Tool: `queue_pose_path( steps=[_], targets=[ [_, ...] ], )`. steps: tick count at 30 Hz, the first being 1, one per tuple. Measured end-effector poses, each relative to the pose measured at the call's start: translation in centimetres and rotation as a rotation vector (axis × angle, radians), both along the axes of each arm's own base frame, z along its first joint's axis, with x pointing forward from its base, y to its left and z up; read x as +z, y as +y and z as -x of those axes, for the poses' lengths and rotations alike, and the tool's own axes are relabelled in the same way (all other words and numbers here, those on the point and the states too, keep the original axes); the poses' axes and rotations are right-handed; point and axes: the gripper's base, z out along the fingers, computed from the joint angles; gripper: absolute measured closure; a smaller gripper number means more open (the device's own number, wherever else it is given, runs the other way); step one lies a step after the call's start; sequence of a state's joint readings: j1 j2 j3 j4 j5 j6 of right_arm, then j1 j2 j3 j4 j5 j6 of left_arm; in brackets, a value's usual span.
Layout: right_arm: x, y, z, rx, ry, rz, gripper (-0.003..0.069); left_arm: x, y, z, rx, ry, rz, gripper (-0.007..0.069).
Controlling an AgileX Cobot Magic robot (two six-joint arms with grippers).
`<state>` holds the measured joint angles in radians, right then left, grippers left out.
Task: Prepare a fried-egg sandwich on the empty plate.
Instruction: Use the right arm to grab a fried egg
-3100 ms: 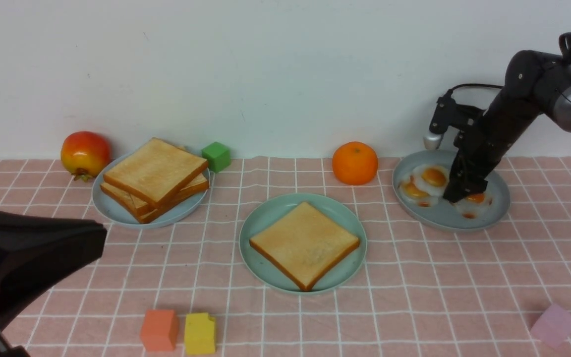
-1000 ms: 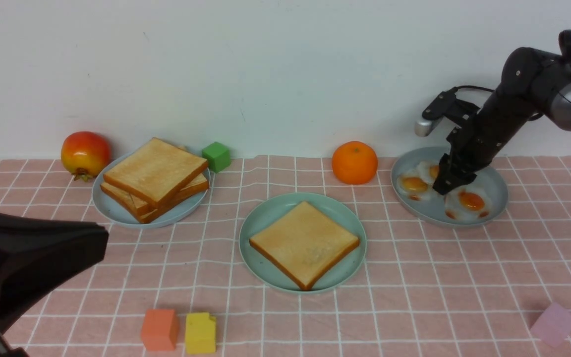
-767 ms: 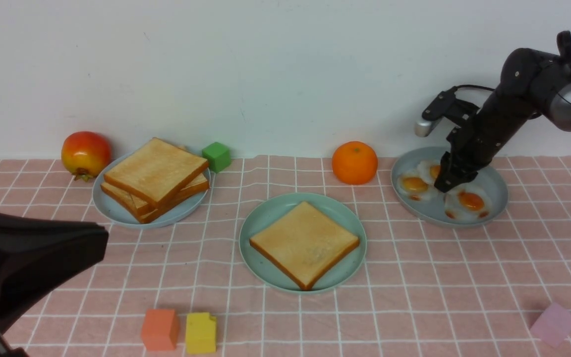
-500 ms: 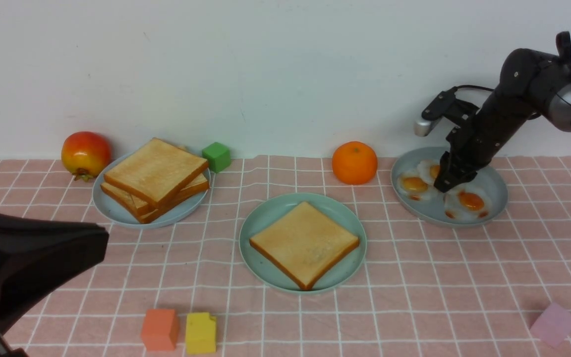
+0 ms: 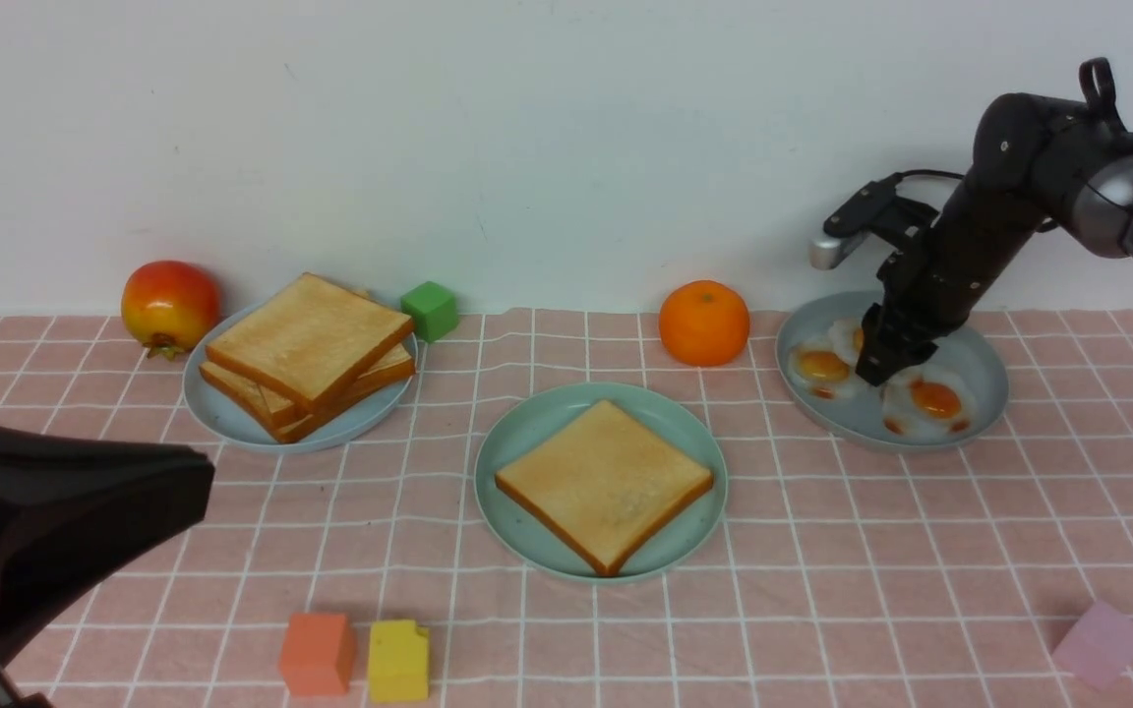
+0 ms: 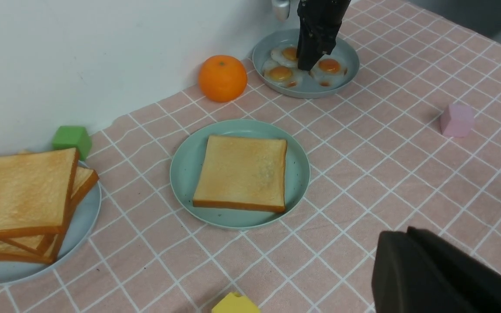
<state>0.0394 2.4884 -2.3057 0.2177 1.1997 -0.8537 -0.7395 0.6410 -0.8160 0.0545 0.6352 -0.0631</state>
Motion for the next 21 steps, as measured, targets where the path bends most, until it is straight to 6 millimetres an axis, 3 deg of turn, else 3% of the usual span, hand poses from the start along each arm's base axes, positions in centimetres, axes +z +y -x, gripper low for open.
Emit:
queue_pose_path(
  steps=[21],
  targets=[
    [1.0, 0.6, 0.6, -0.031, 0.019, 0.043, 0.0386, -0.1, 0.0, 0.0, 0.001, 0.003, -0.006, 0.0602]
  ],
)
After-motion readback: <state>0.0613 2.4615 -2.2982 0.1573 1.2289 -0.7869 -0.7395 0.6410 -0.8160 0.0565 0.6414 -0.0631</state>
